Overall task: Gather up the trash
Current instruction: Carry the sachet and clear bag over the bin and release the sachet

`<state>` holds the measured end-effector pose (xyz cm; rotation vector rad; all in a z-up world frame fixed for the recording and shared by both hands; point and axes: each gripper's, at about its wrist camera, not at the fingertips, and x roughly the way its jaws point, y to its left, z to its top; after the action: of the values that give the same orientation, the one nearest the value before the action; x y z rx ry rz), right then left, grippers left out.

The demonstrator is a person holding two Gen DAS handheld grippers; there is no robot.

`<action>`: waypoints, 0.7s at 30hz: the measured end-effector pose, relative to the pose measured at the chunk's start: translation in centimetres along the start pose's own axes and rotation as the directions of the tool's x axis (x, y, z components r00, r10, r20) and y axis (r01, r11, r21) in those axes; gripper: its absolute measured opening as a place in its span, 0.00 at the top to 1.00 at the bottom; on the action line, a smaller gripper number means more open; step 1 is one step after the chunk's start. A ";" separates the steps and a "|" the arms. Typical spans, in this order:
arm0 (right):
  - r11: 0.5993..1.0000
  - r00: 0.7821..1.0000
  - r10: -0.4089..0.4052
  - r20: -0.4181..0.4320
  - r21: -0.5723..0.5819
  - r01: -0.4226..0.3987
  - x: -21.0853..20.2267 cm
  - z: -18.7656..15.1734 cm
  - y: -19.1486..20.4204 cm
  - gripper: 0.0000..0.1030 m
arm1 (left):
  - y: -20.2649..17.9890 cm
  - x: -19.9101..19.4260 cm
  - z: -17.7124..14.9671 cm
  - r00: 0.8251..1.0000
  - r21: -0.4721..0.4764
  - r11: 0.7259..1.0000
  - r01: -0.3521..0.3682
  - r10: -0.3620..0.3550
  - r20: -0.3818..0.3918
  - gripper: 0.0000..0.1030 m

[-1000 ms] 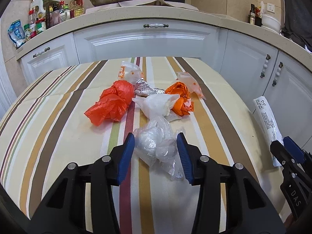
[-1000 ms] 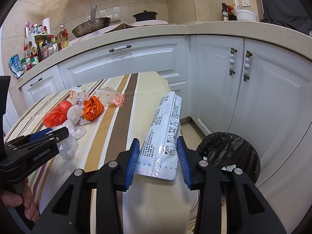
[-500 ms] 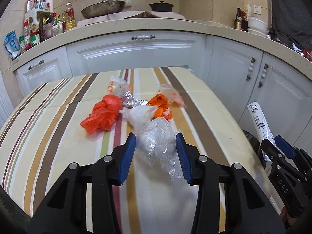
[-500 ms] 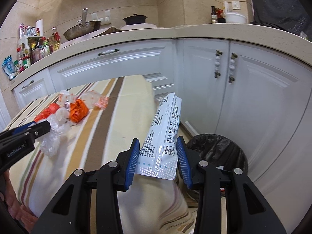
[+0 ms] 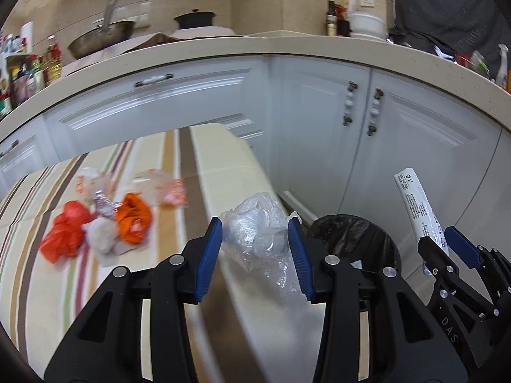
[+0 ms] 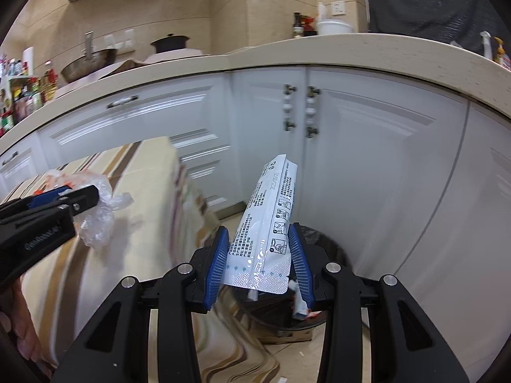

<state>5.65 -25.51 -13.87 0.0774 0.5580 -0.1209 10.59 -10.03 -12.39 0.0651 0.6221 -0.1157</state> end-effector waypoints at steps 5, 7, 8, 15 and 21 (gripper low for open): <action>0.999 0.999 -0.040 -0.002 0.028 0.040 0.7 0.4 -2.6 0.61 | -3.4 2.3 0.8 0.999 0.028 0.999 0.033 -0.032 -0.032 0.60; 0.998 0.999 -0.049 -0.002 0.035 0.049 0.9 0.6 -3.4 0.61 | -4.6 3.1 1.0 0.999 0.046 0.998 0.034 -0.032 -0.034 0.59; 0.998 0.999 -0.053 -0.002 0.038 0.053 1.0 0.6 -3.8 0.61 | -5.2 3.4 1.1 0.999 0.052 0.998 0.036 -0.034 -0.040 0.59; 0.996 0.998 -0.069 -0.011 0.059 0.069 2.1 0.6 -5.6 0.62 | -8.4 5.4 1.4 0.997 0.097 0.994 0.047 -0.041 -0.060 0.59; 0.995 0.997 -0.072 -0.024 0.068 0.073 3.3 0.1 -6.5 0.62 | -9.8 6.8 1.2 0.996 0.123 0.991 0.044 -0.035 -0.081 0.59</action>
<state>7.61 -32.24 -15.79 0.1258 0.5780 -0.2105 15.54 -20.44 -15.65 0.1791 0.6945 -0.1911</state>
